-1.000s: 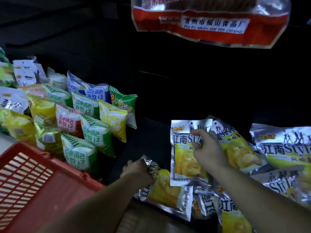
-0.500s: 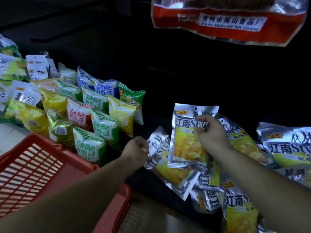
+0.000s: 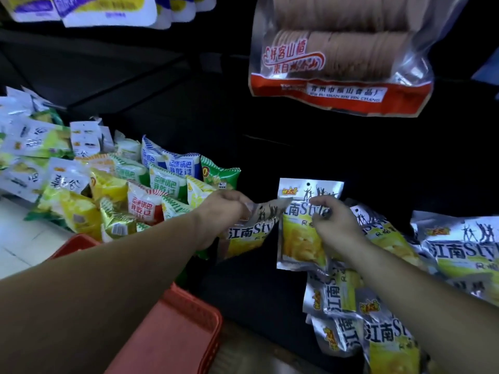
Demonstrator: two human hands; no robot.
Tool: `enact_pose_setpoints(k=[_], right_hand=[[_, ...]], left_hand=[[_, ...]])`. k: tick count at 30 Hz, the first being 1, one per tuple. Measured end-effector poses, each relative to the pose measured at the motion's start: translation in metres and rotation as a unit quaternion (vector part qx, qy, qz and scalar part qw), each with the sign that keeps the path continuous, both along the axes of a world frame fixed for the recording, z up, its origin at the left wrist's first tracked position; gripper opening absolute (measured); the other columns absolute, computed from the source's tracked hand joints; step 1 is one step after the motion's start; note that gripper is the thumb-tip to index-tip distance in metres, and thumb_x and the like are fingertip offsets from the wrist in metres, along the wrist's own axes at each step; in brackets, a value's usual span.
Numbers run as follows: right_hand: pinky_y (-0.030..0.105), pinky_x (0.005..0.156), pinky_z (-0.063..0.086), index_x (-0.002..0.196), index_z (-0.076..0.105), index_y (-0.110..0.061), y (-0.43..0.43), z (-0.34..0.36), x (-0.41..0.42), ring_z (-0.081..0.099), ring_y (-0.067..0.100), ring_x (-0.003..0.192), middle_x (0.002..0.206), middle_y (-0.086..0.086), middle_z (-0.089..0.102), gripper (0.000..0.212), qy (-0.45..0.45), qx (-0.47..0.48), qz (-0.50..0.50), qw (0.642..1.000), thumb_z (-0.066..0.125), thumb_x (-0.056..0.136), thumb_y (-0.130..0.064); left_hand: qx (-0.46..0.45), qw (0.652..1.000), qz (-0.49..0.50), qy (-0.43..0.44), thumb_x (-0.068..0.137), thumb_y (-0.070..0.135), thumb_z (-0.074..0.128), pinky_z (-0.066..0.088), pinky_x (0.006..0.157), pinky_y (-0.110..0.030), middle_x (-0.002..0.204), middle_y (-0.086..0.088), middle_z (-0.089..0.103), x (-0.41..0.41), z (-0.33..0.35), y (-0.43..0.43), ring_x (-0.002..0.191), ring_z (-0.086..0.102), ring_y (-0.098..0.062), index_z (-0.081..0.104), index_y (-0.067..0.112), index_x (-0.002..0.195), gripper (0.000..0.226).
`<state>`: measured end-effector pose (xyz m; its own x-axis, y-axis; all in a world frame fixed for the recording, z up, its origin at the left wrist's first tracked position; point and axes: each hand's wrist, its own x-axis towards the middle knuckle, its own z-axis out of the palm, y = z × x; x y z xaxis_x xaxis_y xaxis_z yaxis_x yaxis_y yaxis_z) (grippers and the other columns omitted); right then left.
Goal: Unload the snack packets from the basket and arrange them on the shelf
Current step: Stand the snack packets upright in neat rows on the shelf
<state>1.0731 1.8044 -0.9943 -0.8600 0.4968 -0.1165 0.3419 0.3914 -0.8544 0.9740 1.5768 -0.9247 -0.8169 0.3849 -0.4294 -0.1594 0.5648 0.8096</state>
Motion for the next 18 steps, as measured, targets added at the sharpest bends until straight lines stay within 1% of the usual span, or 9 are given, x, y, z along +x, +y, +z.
enact_pose_setpoints(k=[1,3,4,6,8,10,14,16,18], right_hand=[[0.016,0.043,0.039,0.123,0.06,-0.035,-0.001,0.0,0.0,0.043,0.004,0.039,0.115,0.001,0.056,0.031,-0.004,-0.014,0.001,1.0,0.053,0.103,-0.012],[0.024,0.049,0.041,0.117,0.063,-0.039,-0.003,0.002,0.0,0.044,0.015,0.048,0.101,-0.002,0.06,0.034,-0.01,-0.044,-0.002,0.999,0.054,0.102,-0.01],[0.025,0.051,0.04,0.113,0.065,-0.039,-0.003,0.003,0.0,0.046,0.02,0.056,0.096,-0.001,0.061,0.034,-0.005,-0.066,-0.004,0.998,0.055,0.101,-0.009],[0.027,0.055,0.041,0.104,0.07,-0.036,-0.004,0.006,-0.003,0.049,0.022,0.07,0.103,-0.004,0.063,0.033,0.009,-0.089,-0.002,0.996,0.059,0.099,-0.005],[0.03,0.061,0.044,0.094,0.07,-0.03,-0.009,0.008,-0.008,0.051,0.023,0.075,0.106,-0.006,0.065,0.028,0.012,-0.098,0.0,0.995,0.063,0.096,-0.003],[0.028,0.066,0.046,0.085,0.067,-0.022,-0.016,0.008,-0.013,0.054,0.023,0.079,0.098,-0.003,0.065,0.023,0.017,-0.103,0.001,0.995,0.065,0.093,0.0],[0.013,0.058,0.038,0.075,0.052,-0.012,-0.027,0.009,-0.019,0.043,0.016,0.068,0.073,-0.002,0.048,0.027,0.065,-0.1,-0.009,0.993,0.063,0.089,0.009],[0.011,0.051,0.033,0.078,0.046,-0.006,-0.031,0.009,-0.018,0.036,0.013,0.061,0.071,-0.001,0.041,0.027,0.078,-0.098,-0.001,0.992,0.065,0.089,0.007],[0.015,0.053,0.03,0.077,0.044,-0.012,-0.031,0.011,-0.019,0.033,0.01,0.06,0.074,0.0,0.04,0.03,0.081,-0.095,0.008,0.992,0.064,0.088,0.008]], left_hand=[[0.008,1.0,-0.004,-0.005,0.086,0.007,0.066,0.052,0.081,-0.042,0.091,-0.003,0.076,-0.001,0.0,-0.001,0.099,0.071,-0.028,0.076,0.021,0.084,0.018],[0.028,0.999,-0.018,-0.005,0.087,0.004,0.068,0.048,0.072,-0.034,0.086,-0.004,0.077,-0.004,0.004,-0.002,0.082,0.074,-0.014,0.074,0.01,0.092,0.01],[0.043,0.999,-0.014,-0.003,0.089,0.003,0.066,0.048,0.066,-0.03,0.085,-0.006,0.077,-0.006,0.004,-0.003,0.078,0.075,-0.012,0.072,0.007,0.093,0.009],[0.081,0.997,-0.01,-0.011,0.093,-0.002,0.061,0.051,0.057,-0.023,0.087,-0.014,0.076,-0.006,0.0,-0.003,0.081,0.075,-0.019,0.07,0.005,0.092,0.011],[0.078,0.997,-0.024,-0.016,0.092,-0.004,0.064,0.054,0.061,-0.018,0.091,-0.015,0.076,0.002,-0.008,-0.001,0.084,0.074,-0.02,0.07,0.006,0.093,0.012],[0.055,0.998,-0.043,-0.004,0.09,0.0,0.069,0.056,0.068,-0.022,0.089,-0.008,0.076,0.003,-0.016,0.004,0.084,0.073,-0.018,0.072,0.013,0.091,0.013],[0.099,0.995,0.017,0.017,0.09,0.0,0.061,0.048,0.061,-0.025,0.067,-0.002,0.068,-0.01,-0.01,0.007,0.067,0.06,-0.017,0.068,0.006,0.08,0.014],[0.106,0.994,0.019,0.034,0.089,0.003,0.067,0.05,0.066,-0.03,0.073,-0.008,0.068,-0.01,-0.009,0.006,0.069,0.059,-0.019,0.07,0.004,0.084,0.006],[0.102,0.994,0.003,0.046,0.088,0.0,0.072,0.057,0.076,-0.035,0.085,-0.011,0.074,-0.004,-0.011,0.006,0.077,0.068,-0.026,0.073,0.01,0.088,0.01]])
